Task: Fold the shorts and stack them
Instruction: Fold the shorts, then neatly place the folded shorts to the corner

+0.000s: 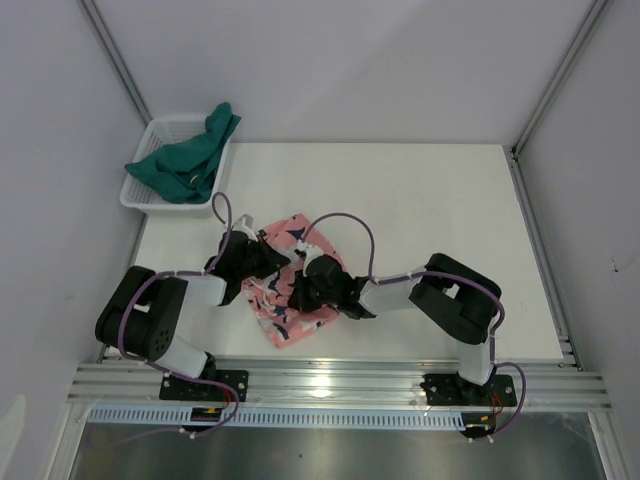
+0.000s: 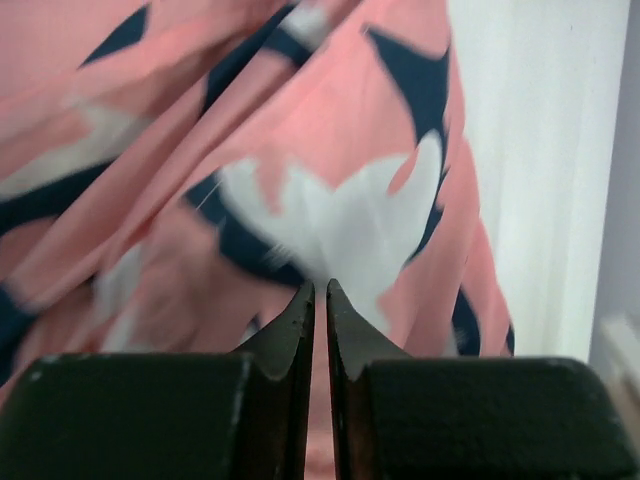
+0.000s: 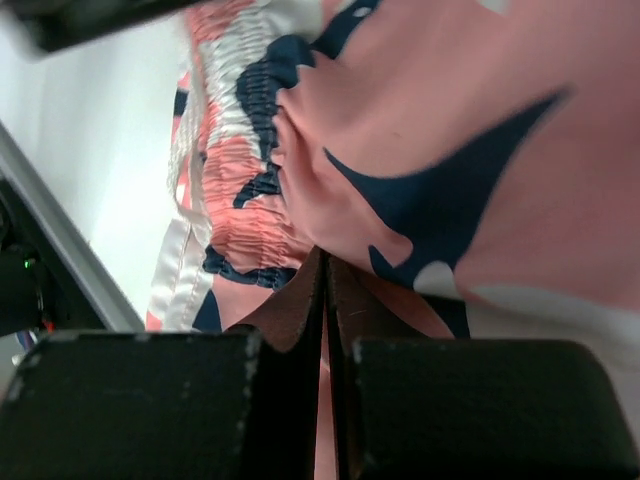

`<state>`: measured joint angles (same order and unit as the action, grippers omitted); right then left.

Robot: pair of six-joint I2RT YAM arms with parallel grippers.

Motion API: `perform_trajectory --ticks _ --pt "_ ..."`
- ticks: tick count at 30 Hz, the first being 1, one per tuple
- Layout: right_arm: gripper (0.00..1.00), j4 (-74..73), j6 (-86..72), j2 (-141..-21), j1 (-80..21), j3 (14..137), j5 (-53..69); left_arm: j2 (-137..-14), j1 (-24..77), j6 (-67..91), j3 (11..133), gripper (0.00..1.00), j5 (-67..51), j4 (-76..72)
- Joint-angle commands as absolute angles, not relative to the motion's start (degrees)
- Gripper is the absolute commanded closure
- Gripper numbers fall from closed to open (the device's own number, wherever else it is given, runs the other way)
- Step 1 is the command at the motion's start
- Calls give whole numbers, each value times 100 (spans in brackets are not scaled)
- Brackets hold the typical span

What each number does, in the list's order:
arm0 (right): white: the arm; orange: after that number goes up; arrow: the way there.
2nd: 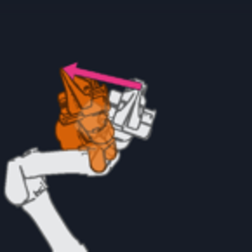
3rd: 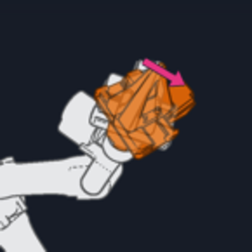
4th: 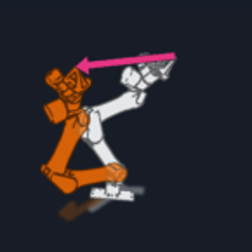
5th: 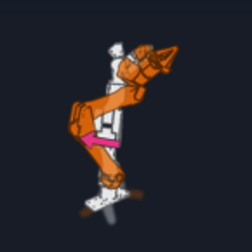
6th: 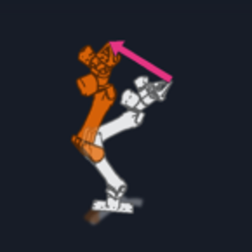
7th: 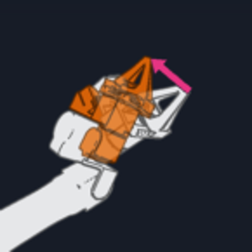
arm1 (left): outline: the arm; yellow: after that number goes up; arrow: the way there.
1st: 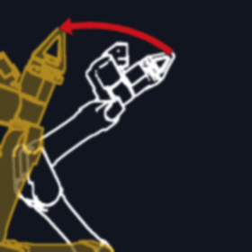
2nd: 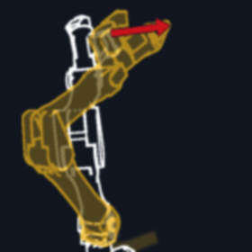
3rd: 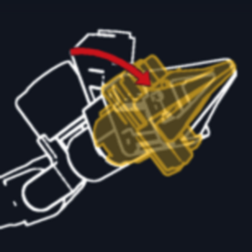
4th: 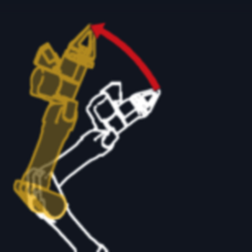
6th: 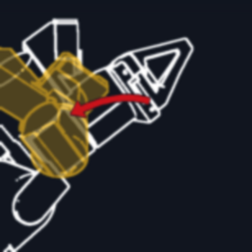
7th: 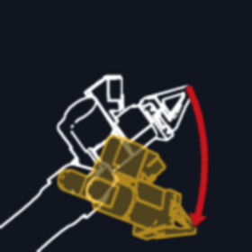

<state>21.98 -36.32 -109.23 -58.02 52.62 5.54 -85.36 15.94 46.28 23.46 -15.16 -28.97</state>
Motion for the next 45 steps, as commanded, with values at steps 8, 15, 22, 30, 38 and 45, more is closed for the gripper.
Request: perform_trajectory --ticks 8,15,22,30,38,45 --pt "96 1565 -3296 -10759 -6302 5950 219 -9158 1960 4360 2997 89 -1301 -2945" --pt "82 1091 -3050 -9757 -6161 5775 176 -8851 1960 4280 3217 89 -1476 -2646" --pt "53 519 -3024 -8912 -5082 5713 746 -7334 2144 3920 3480 78 -1170 -1190" --pt "29 369 -2611 -9911 -3456 6520 2221 -5705 2215 3885 3104 43 -826 165" --pt "17 141 -2180 -11635 -3067 7883 3392 -4756 2224 3885 2769 27 -694 712" --pt "21 641 -2408 -12453 -3076 8165 4261 -4246 2224 3867 2654 19 -633 984"
